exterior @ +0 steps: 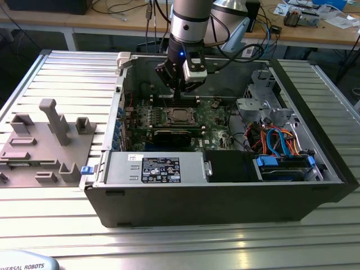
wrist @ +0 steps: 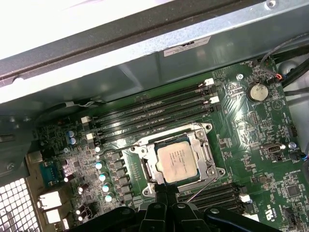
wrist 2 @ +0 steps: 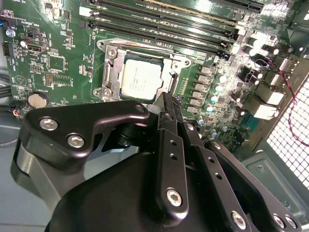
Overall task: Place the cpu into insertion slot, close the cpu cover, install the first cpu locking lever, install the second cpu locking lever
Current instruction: 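Install the first cpu locking lever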
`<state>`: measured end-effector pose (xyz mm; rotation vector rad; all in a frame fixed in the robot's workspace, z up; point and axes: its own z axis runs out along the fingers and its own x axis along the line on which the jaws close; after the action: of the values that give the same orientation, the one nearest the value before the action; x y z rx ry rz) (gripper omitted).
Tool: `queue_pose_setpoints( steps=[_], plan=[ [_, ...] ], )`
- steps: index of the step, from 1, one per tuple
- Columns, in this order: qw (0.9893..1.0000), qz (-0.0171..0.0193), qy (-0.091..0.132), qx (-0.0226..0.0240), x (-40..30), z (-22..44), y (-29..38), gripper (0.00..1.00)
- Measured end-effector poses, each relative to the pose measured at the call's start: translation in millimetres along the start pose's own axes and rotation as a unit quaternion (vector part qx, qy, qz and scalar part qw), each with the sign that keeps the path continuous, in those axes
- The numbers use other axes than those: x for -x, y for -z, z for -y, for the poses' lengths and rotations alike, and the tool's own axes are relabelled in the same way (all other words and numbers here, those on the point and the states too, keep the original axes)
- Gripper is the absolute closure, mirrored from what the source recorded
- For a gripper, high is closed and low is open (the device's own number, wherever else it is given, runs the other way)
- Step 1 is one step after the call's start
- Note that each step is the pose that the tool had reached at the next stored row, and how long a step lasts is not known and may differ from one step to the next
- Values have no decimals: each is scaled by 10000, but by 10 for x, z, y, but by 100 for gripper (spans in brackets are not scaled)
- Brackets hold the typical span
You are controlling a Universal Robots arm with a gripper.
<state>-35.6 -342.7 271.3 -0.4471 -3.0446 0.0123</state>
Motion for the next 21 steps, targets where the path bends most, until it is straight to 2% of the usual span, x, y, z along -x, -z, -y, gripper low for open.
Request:
queue_pose_setpoints(
  steps=[3,7,21],
  plan=[
    [10000,-12,42,40,-1,-1,0,89],
    [9998,-11,206,32,0,0,0,89],
    [9991,-9,428,21,0,0,0,89]
  ],
)
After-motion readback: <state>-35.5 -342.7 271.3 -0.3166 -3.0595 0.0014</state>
